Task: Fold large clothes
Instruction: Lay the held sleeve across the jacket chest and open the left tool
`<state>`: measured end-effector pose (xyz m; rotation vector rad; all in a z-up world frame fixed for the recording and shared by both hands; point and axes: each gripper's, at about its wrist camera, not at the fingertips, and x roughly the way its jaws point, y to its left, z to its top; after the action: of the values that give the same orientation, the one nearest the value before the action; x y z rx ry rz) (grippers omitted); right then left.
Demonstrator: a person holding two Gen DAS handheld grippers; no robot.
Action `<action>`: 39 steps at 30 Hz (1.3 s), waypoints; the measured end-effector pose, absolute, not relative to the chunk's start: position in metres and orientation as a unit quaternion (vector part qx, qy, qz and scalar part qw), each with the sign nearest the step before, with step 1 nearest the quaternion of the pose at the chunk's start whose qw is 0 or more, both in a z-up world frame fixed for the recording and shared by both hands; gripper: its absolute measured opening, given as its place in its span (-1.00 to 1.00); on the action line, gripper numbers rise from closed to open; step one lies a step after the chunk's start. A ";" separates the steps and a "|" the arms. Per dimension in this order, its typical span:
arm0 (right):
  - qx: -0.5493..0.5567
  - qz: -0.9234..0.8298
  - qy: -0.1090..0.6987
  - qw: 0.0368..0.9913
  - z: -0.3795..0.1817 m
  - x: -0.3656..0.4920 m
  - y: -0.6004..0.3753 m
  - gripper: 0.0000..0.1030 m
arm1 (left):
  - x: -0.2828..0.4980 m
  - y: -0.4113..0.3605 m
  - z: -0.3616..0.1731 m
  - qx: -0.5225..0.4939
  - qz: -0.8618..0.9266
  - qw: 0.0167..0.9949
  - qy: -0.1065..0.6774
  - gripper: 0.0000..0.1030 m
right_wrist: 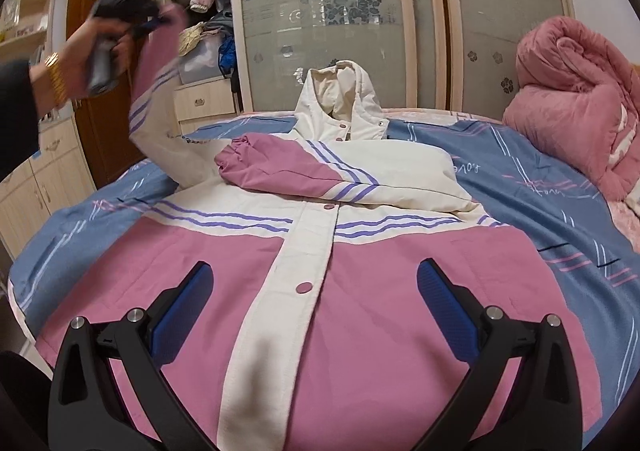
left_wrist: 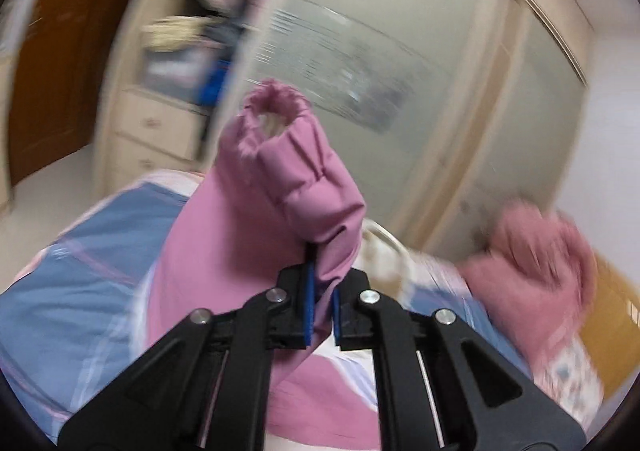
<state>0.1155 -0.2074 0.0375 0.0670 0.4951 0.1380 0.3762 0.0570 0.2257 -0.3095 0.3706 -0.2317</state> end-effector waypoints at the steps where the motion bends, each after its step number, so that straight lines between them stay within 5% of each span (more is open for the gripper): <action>1: 0.037 0.065 0.243 0.967 0.039 0.114 -0.213 0.97 | 0.380 0.022 0.221 -0.133 -0.136 0.962 0.198 -0.88; 9: 0.077 0.034 0.266 0.960 0.033 0.119 -0.256 0.97 | 0.399 -0.198 0.084 -0.033 -0.225 0.912 0.342 -0.88; 14: 0.083 0.030 0.281 0.956 0.029 0.119 -0.270 0.97 | 0.411 -0.254 -0.005 -0.008 -0.207 0.892 0.402 -0.80; 15: 0.087 0.030 0.282 0.955 0.028 0.119 -0.273 0.97 | 0.409 -0.256 -0.014 -0.007 -0.201 0.893 0.403 -0.67; 16: 0.089 0.031 0.282 0.955 0.028 0.119 -0.276 0.97 | 0.410 -0.258 -0.027 -0.014 -0.200 0.889 0.411 -0.25; 17: 0.089 0.031 0.282 0.955 0.029 0.118 -0.278 0.97 | 0.407 -0.256 -0.031 -0.024 -0.213 0.883 0.418 0.19; 18: 0.089 0.033 0.280 0.955 0.029 0.117 -0.279 0.97 | 0.406 -0.257 -0.034 -0.037 -0.235 0.874 0.423 0.90; 19: 0.088 0.033 0.280 0.955 0.029 0.117 -0.279 0.97 | 0.400 -0.257 -0.035 -0.039 -0.253 0.871 0.419 0.96; 29: 0.088 0.034 0.273 0.957 0.033 0.114 -0.276 0.97 | 0.309 -0.145 0.037 -0.113 -0.293 0.885 0.345 0.96; 39: 0.065 0.028 0.256 0.964 0.032 0.106 -0.261 0.97 | 0.108 -0.010 0.044 0.023 -0.058 0.967 0.248 0.96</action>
<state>0.1064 -0.2610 0.0316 0.1319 0.5192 0.0562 0.1076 -0.0104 0.0441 0.0465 0.5009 -0.1166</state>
